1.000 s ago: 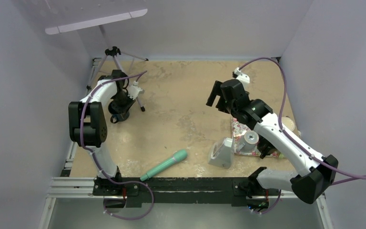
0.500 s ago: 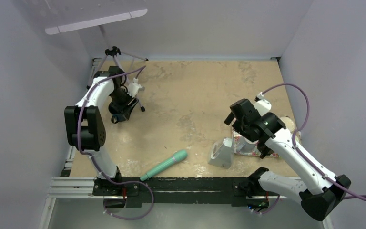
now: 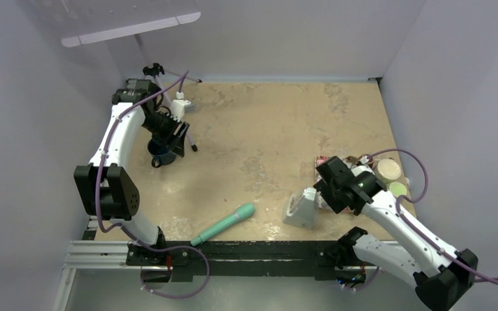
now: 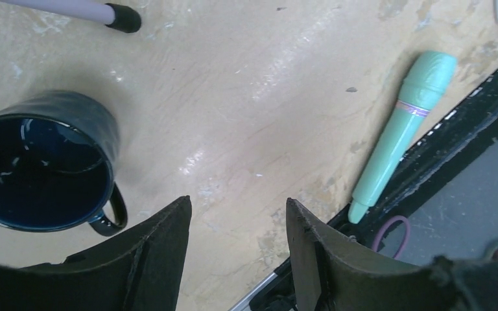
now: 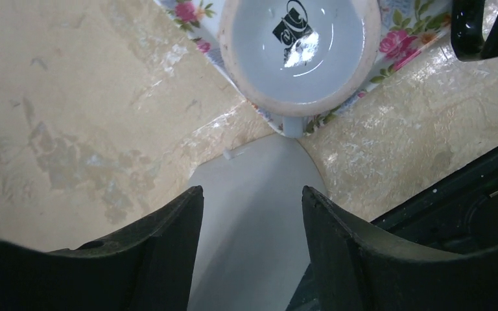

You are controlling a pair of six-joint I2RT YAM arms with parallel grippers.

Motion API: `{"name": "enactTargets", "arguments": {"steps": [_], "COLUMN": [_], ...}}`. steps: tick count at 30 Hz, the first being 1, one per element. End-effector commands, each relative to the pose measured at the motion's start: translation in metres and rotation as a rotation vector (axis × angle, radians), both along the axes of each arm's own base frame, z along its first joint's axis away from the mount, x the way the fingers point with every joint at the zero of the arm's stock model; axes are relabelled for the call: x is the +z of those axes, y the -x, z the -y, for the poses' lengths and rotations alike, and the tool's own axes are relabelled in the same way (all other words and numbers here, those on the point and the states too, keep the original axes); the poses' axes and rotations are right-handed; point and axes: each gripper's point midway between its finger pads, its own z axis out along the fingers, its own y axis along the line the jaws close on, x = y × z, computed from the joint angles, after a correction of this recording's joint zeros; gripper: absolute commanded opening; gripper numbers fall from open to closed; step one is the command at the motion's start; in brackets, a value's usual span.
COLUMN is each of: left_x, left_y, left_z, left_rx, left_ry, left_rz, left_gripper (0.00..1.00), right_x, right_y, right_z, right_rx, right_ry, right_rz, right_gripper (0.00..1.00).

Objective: Turn the mug right side up

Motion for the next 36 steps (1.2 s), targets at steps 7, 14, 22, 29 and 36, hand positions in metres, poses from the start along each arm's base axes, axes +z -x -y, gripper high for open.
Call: {"name": "enactTargets", "arguments": {"steps": [7, 14, 22, 29, 36], "left_x": [0.032, 0.034, 0.040, 0.045, 0.048], "left_y": [0.014, 0.016, 0.019, 0.019, 0.020], "left_z": [0.024, 0.025, 0.028, 0.028, 0.029], "left_rx": [-0.037, -0.052, -0.073, -0.076, -0.061], "left_ry": [0.141, 0.149, 0.168, 0.166, 0.173], "left_rz": [0.043, 0.053, 0.063, 0.071, 0.064], "left_gripper": [0.58, 0.58, 0.58, 0.58, 0.58], "right_x": [-0.039, -0.057, -0.072, -0.078, -0.067], "right_y": [-0.019, -0.022, -0.028, -0.032, -0.036], "right_z": [0.019, 0.022, 0.032, 0.030, 0.022], "right_rx": [-0.171, -0.175, -0.241, -0.226, -0.167], "right_ry": [0.132, 0.217, 0.321, 0.348, 0.290], "right_rz": [-0.012, -0.080, -0.117, -0.133, -0.091], "right_gripper": [0.62, 0.63, 0.60, 0.16, 0.00]}}
